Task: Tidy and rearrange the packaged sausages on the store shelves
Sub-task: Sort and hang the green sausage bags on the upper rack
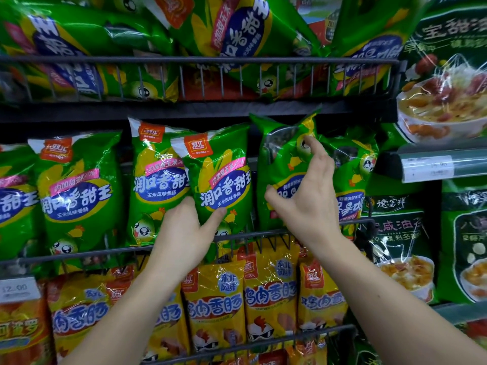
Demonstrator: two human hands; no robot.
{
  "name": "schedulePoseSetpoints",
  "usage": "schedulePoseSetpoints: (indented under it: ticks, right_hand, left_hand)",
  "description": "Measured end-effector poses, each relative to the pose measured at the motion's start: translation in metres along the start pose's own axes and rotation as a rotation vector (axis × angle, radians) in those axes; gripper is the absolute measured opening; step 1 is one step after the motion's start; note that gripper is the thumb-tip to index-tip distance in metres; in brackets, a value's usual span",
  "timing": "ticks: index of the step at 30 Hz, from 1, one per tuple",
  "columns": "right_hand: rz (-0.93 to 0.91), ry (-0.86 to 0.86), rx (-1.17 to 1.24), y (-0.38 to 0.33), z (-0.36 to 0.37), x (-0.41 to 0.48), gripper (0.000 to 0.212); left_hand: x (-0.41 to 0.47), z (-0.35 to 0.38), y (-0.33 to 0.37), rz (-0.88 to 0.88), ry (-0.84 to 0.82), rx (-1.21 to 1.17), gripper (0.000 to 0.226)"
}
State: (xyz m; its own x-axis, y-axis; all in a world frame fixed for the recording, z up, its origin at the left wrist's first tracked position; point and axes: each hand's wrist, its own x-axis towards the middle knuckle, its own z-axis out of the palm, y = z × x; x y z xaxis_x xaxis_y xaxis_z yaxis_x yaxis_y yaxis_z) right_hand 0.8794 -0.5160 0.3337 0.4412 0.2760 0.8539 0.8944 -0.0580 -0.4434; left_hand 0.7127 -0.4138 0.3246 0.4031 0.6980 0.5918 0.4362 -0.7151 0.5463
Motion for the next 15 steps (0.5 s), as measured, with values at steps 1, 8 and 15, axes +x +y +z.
schedulePoseSetpoints:
  ticks: [1,8,15]
  right_hand:
    - [-0.004,0.02,0.023,-0.002,-0.002,0.003,0.095]
    - [-0.029,0.036,0.119,-0.003,-0.019,0.014,0.093]
    - [-0.053,-0.025,0.213,-0.005,-0.038,0.012,0.092]
  left_hand:
    - [-0.001,0.0,0.001,0.004,0.019,-0.003,0.042]
    - [-0.01,-0.001,0.002,0.049,0.215,-0.04,0.054]
    - [-0.018,-0.011,0.024,0.272,0.383,-0.075,0.056]
